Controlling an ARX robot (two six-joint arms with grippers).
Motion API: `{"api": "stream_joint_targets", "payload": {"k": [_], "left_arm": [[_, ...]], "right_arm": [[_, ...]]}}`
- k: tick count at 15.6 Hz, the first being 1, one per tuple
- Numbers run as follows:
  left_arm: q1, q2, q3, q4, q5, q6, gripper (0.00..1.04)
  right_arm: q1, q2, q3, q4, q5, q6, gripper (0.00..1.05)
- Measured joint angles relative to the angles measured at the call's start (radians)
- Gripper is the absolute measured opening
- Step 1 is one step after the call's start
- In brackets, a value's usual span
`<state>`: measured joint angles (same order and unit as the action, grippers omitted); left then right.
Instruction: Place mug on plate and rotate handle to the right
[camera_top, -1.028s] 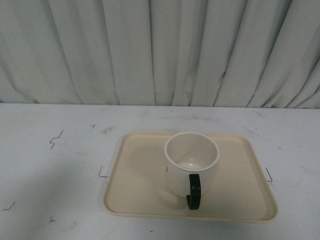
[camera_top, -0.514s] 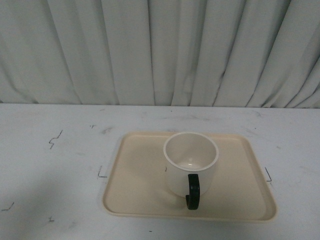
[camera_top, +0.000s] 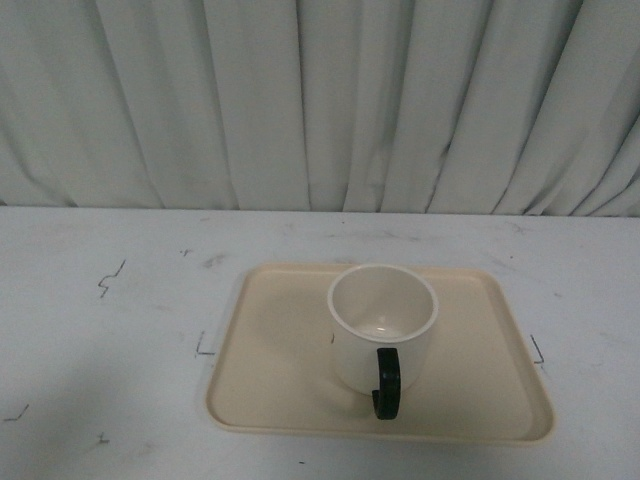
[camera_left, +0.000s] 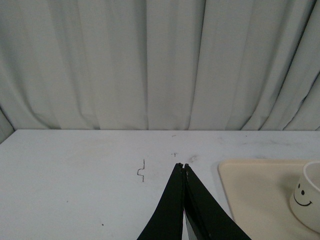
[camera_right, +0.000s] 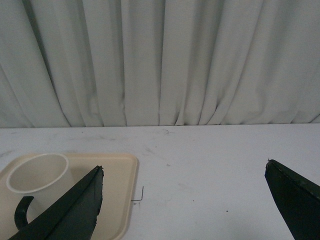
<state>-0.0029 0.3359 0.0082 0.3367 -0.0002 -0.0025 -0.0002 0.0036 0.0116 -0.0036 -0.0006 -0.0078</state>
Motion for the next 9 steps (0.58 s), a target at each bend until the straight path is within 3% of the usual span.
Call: {"api": "stream_joint_targets", "payload": {"k": [8, 9], "left_arm": [[0.000, -0.167, 0.000, -0.169, 0.000, 0.000, 0.02], [0.000, -0.283, 0.000, -0.337, 0.003, 0.000, 0.02]], "right_arm": [[0.000, 0.000, 0.000, 0.000, 0.000, 0.000, 0.98], [0.000, 0.000, 0.000, 0.000, 0.001, 0.000, 0.98]]}}
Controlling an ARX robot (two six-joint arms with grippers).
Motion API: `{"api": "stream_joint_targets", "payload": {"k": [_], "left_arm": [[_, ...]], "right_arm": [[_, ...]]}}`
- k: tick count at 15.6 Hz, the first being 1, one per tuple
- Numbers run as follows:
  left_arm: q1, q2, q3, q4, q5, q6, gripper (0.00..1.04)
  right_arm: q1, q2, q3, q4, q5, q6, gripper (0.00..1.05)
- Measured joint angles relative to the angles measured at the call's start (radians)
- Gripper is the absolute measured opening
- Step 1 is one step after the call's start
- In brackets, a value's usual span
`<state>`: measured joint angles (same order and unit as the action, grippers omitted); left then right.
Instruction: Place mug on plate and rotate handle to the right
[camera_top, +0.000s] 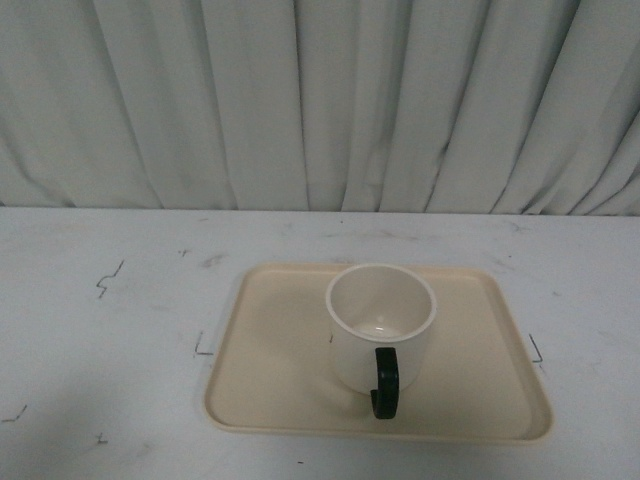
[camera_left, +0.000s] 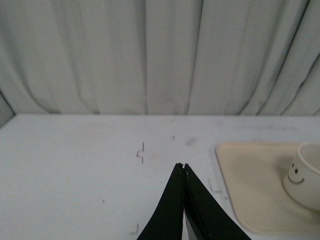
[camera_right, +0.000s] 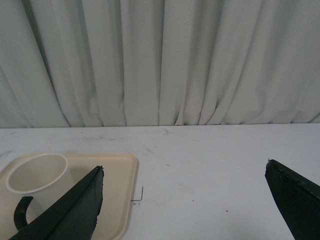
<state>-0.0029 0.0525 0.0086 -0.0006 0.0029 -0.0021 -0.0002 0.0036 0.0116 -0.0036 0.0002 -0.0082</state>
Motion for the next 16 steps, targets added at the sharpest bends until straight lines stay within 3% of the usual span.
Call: {"api": "stream_joint_targets", "payload": {"k": [4, 9, 11, 14, 15, 16], "left_arm": [[0.000, -0.046, 0.000, -0.003, -0.003, 0.002, 0.02], [0.000, -0.046, 0.000, -0.003, -0.003, 0.002, 0.64], [0.000, -0.046, 0.000, -0.003, -0.003, 0.002, 0.75], [0.000, -0.046, 0.000, -0.003, 0.000, 0.002, 0.93], [0.000, -0.046, 0.000, -0.003, -0.006, 0.002, 1.00], [0.000, -0.046, 0.000, -0.003, -0.003, 0.002, 0.97]], "right_arm": [[0.000, 0.000, 0.000, 0.000, 0.000, 0.000, 0.98], [0.000, 0.000, 0.000, 0.000, 0.000, 0.000, 0.98], [-0.004, 0.005, 0.004, -0.024, -0.014, -0.008, 0.98], [-0.081, 0.230, 0.131, -0.250, -0.220, -0.153, 0.98], [-0.057, 0.373, 0.200, -0.228, -0.240, -0.210, 0.98], [-0.018, 0.520, 0.287, -0.182, -0.240, -0.231, 0.98]]}}
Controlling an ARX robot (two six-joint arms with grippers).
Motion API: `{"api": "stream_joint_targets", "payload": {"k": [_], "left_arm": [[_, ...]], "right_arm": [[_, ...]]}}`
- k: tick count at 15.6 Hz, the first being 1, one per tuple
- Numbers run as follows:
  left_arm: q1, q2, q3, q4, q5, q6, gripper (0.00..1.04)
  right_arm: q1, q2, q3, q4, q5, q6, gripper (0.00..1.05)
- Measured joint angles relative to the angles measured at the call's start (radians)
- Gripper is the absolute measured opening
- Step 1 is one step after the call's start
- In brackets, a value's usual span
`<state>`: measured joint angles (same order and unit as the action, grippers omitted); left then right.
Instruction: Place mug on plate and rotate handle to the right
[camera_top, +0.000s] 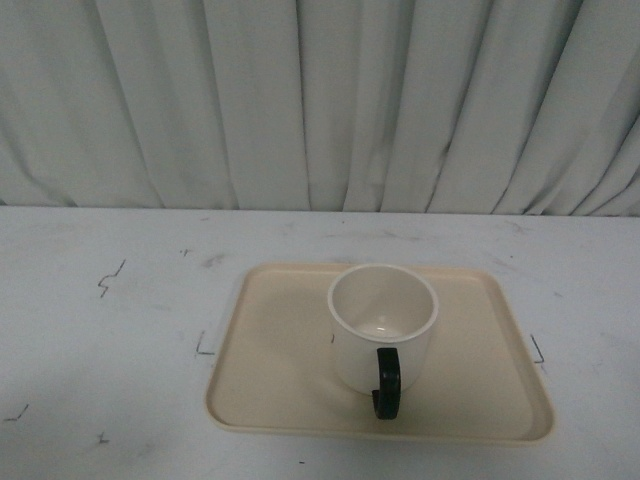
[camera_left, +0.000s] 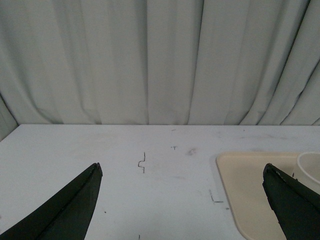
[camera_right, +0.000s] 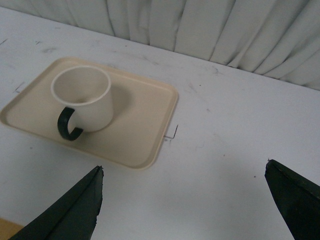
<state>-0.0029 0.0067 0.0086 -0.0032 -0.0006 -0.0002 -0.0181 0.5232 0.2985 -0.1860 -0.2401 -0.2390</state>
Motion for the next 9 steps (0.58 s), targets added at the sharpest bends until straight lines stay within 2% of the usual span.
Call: {"api": "stream_joint_targets", "payload": {"k": [1, 2, 3, 5, 9], "left_arm": [[0.000, 0.000, 0.000, 0.000, 0.000, 0.000, 0.98], [0.000, 0.000, 0.000, 0.000, 0.000, 0.000, 0.98], [0.000, 0.000, 0.000, 0.000, 0.000, 0.000, 0.98], [0.000, 0.000, 0.000, 0.000, 0.000, 0.000, 0.98], [0.000, 0.000, 0.000, 0.000, 0.000, 0.000, 0.98]], "right_arm": [[0.073, 0.400, 0.187, 0.045, 0.059, 0.027, 0.98], [0.141, 0.787, 0.406, 0.049, 0.050, 0.125, 0.98], [0.192, 1.004, 0.588, -0.045, 0.059, 0.234, 0.98], [0.254, 1.193, 0.750, -0.153, 0.093, 0.366, 0.98], [0.330, 1.348, 0.925, -0.203, 0.147, 0.489, 0.98]]}}
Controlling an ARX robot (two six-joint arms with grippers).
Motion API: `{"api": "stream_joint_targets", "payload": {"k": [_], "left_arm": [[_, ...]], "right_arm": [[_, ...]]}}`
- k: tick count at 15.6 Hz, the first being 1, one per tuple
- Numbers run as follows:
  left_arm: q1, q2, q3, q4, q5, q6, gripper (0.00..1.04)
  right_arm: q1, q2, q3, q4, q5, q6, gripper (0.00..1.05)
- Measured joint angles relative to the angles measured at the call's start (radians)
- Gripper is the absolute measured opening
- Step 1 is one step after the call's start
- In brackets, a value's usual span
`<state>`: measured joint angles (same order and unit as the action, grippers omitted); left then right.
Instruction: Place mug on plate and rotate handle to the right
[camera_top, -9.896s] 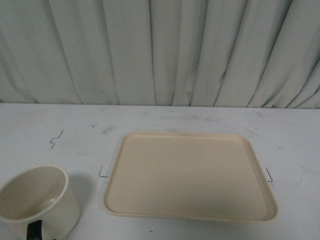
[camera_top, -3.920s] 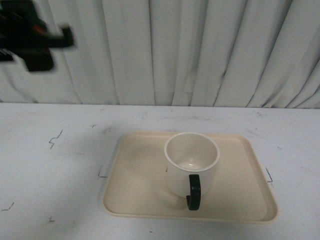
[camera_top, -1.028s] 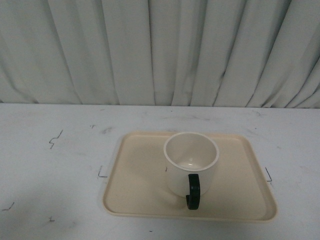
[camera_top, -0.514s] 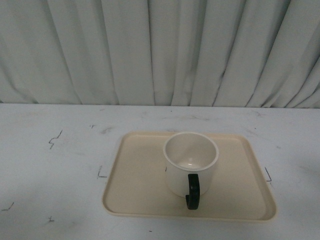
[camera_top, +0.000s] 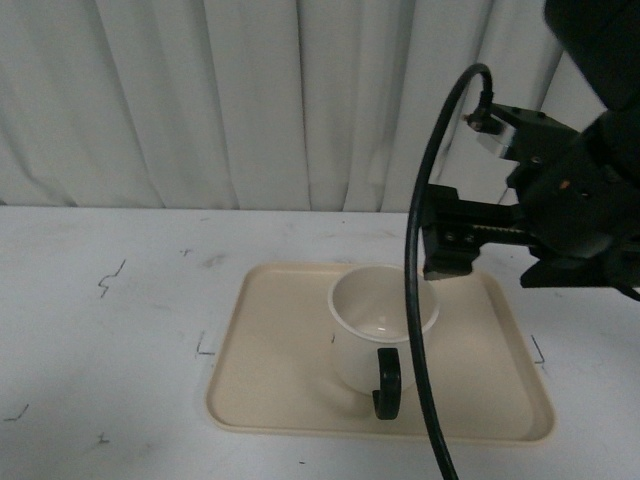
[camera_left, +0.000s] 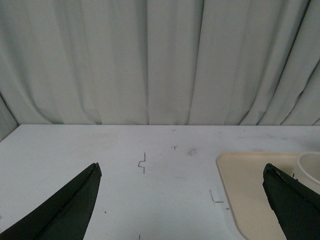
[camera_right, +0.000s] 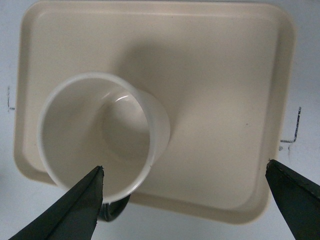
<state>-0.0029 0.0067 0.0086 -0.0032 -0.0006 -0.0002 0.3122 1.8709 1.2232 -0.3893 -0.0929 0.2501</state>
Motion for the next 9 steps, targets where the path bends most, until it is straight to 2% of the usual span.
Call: {"api": "stream_joint_targets", "payload": {"k": [3, 6, 7, 9], "left_arm": [[0.000, 0.000, 0.000, 0.000, 0.000, 0.000, 0.98], [0.000, 0.000, 0.000, 0.000, 0.000, 0.000, 0.98], [0.000, 0.000, 0.000, 0.000, 0.000, 0.000, 0.98], [0.000, 0.000, 0.000, 0.000, 0.000, 0.000, 0.98]], "right_arm": [[0.056, 0.099, 0.063, -0.042, 0.032, 0.092, 0.98], [0.076, 0.156, 0.075, -0.049, 0.067, 0.152, 0.98], [0.076, 0.171, 0.084, -0.056, 0.072, 0.172, 0.95], [0.083, 0.196, 0.103, -0.050, 0.069, 0.188, 0.66]]}}
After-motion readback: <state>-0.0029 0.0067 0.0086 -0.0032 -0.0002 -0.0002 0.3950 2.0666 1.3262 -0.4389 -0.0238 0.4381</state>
